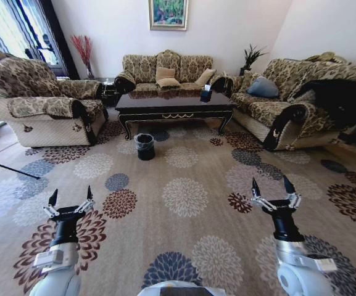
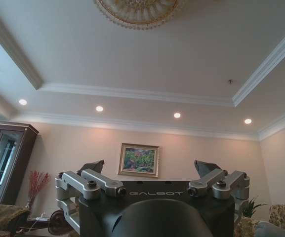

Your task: Move to the front of the table and pick up the trash from the floor, then place it into the trash bin.

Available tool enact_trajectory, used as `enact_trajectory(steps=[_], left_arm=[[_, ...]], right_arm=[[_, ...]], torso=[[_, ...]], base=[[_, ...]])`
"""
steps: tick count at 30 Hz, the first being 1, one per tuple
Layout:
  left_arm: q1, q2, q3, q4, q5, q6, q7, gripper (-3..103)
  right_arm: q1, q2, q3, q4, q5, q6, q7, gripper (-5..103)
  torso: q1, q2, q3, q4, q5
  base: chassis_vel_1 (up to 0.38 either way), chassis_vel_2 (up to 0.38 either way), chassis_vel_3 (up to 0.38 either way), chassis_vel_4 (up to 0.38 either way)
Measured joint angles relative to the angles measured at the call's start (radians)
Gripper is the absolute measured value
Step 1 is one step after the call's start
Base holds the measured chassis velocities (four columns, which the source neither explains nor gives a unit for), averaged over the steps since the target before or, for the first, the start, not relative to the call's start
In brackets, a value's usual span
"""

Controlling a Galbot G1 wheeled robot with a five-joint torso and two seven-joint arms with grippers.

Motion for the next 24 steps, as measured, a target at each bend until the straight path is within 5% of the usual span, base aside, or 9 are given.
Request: enact_trajectory(steps=[24], left_arm=[[0.000, 0.000, 0.000, 0.000, 0.000, 0.000, 0.000, 100]], right_arm=[[0.000, 0.000, 0.000, 0.000, 0.000, 0.000, 0.000, 100]], torso=[[0.038, 0.097, 0.059, 0.0000, 0.0000]], base=[[0.000, 0.000, 0.000, 0.000]])
